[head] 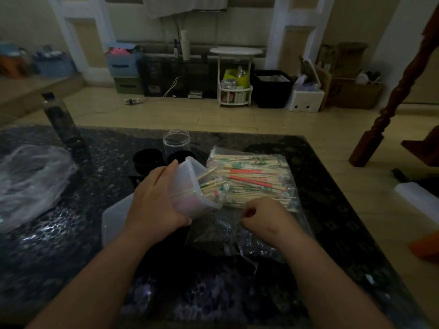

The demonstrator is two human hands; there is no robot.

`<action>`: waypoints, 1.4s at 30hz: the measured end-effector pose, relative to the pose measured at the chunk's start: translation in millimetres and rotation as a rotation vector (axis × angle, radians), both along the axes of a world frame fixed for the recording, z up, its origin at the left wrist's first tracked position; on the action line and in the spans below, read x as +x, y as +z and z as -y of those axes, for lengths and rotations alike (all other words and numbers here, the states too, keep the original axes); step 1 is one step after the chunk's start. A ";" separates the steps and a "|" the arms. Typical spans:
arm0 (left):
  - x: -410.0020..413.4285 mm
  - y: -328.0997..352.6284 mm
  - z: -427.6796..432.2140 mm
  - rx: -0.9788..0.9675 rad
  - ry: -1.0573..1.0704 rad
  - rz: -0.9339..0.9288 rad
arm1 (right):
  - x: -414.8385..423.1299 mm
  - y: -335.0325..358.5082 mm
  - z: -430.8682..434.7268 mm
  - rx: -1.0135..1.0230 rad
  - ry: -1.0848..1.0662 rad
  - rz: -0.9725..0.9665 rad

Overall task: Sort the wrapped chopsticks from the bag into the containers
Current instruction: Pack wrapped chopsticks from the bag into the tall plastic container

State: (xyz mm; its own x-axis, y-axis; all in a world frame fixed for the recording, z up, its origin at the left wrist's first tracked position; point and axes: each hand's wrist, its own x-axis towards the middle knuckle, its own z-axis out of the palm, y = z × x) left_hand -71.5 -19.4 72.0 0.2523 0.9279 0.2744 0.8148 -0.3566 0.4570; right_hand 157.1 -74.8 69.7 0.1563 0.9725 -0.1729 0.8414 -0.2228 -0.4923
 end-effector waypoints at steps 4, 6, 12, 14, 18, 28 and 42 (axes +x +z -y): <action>0.1 0.8 0.5 -0.006 -0.012 0.000 | -4.7 -0.9 0.7 -0.034 -0.026 0.015; -0.1 1.1 -0.1 -0.008 -0.008 0.002 | -6.4 -0.7 1.4 -0.072 -0.010 0.039; 0.8 0.0 -1.7 -0.006 -0.022 -0.009 | -13.7 -11.5 8.4 -0.196 -0.020 0.206; 1.0 -0.4 -1.8 -0.010 -0.023 -0.012 | -17.2 -18.8 10.4 -0.233 -0.028 0.293; 0.3 0.4 -0.7 -0.009 -0.017 -0.002 | -24.3 -33.9 10.6 -0.205 -0.088 0.367; -1.4 0.4 0.3 -0.017 -0.008 0.030 | -28.7 -55.7 2.2 -0.250 -0.110 0.255; -4.3 -0.2 -12.9 -0.013 0.078 0.088 | -4.4 -94.9 -19.9 -0.025 0.082 0.239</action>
State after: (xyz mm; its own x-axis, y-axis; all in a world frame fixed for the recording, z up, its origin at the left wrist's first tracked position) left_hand -75.8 -6.5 71.7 0.1545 0.9474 0.2803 0.7964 -0.2873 0.5322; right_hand 152.6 -54.9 -25.2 0.1161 0.9795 -0.1649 0.9491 -0.1584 -0.2724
